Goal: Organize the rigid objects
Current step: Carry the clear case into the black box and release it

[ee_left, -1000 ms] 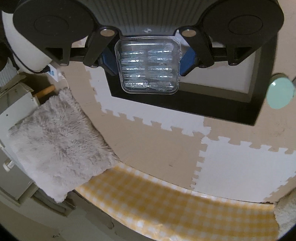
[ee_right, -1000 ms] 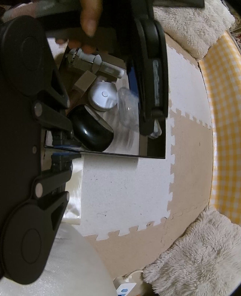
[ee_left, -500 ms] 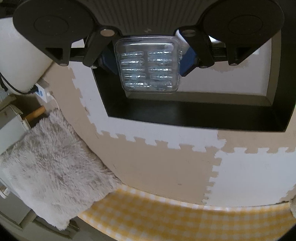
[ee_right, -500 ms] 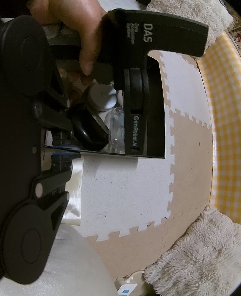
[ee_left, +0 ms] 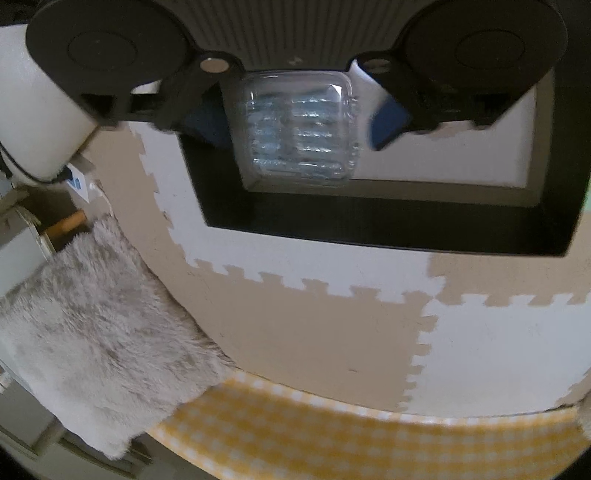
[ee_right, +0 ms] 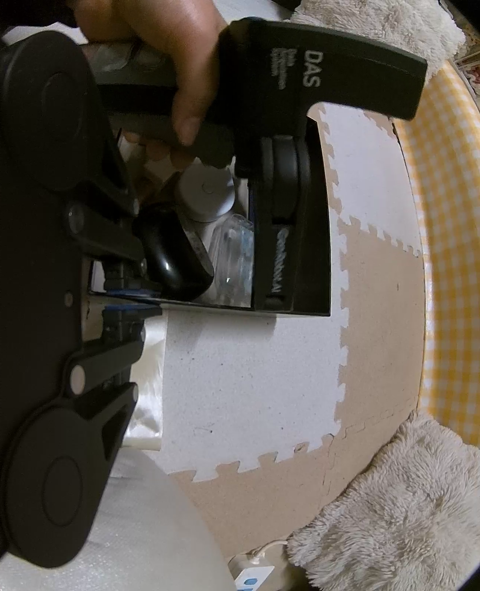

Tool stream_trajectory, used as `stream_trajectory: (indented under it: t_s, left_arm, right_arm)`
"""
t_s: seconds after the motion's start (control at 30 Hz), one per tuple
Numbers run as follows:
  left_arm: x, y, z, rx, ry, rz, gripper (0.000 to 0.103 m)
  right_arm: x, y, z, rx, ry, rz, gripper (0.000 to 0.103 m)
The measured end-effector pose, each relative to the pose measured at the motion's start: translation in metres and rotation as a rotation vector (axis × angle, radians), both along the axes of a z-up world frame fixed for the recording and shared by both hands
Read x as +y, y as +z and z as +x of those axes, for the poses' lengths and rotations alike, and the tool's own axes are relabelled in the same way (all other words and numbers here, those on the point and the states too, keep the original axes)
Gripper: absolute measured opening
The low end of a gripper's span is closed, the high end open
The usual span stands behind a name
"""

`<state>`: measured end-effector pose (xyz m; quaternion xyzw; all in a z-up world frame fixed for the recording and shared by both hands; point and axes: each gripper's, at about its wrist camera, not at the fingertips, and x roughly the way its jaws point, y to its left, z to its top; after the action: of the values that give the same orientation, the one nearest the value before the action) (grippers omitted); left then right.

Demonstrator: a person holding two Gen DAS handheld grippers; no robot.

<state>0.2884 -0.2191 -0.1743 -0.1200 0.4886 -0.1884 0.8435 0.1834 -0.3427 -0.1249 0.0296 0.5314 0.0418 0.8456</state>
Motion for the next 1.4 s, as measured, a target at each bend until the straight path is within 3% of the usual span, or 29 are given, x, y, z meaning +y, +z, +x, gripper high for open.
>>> stream_trajectory:
  t_s: [0.63, 1.03, 1.4]
  left_arm:
    - [0.008, 0.039, -0.038, -0.049, -0.127, 0.042, 0.103]
    - [0.018, 0.060, -0.050, -0.103, -0.134, 0.103, 0.103]
    - [0.057, 0.080, -0.060, -0.179, -0.121, 0.144, 0.103]
  right_arm:
    - [-0.003, -0.001, 0.000, 0.003, -0.011, 0.020, 0.006]
    - [-0.004, -0.001, 0.000, 0.003, -0.011, 0.020, 0.006]
    - [-0.004, -0.001, 0.000, 0.004, -0.009, 0.014, 0.006]
